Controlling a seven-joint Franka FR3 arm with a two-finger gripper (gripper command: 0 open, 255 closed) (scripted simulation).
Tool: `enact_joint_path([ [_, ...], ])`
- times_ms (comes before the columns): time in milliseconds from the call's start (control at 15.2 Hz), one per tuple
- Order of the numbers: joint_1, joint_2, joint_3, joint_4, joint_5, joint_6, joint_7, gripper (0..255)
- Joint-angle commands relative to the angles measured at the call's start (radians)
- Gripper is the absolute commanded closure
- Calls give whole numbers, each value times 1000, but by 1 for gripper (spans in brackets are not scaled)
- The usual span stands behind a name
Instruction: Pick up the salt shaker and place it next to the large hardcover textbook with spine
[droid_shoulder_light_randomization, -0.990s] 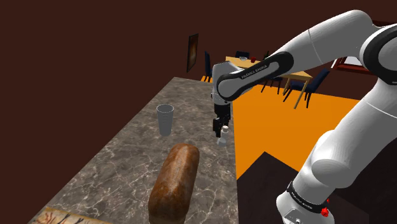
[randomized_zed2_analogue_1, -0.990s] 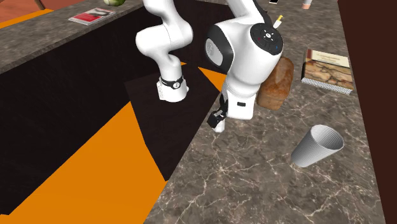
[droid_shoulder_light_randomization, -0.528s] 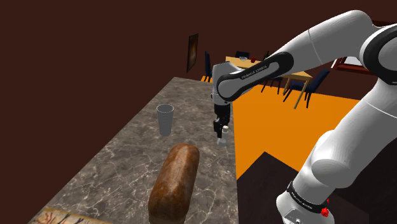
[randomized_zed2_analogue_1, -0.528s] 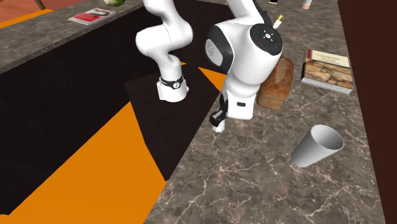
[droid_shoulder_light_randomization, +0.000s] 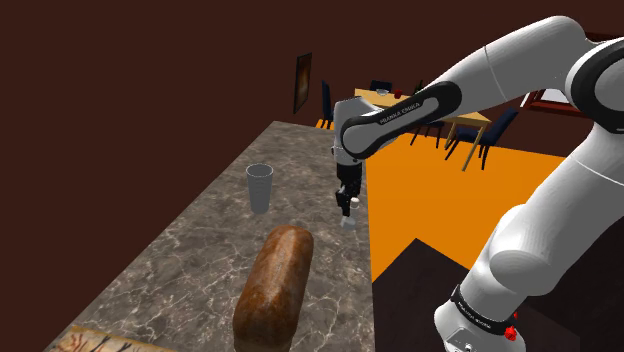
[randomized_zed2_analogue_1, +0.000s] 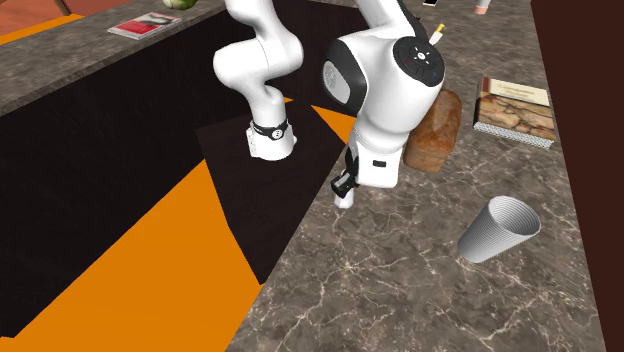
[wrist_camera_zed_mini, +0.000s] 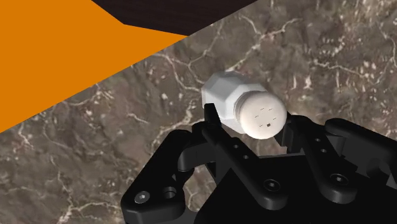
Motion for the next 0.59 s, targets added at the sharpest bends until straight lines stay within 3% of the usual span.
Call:
enact_joint_path([
  [0,0,0,0,-1,0,0,0,255],
  [528,0,-59,-2,54,3,-115,-2,255],
])
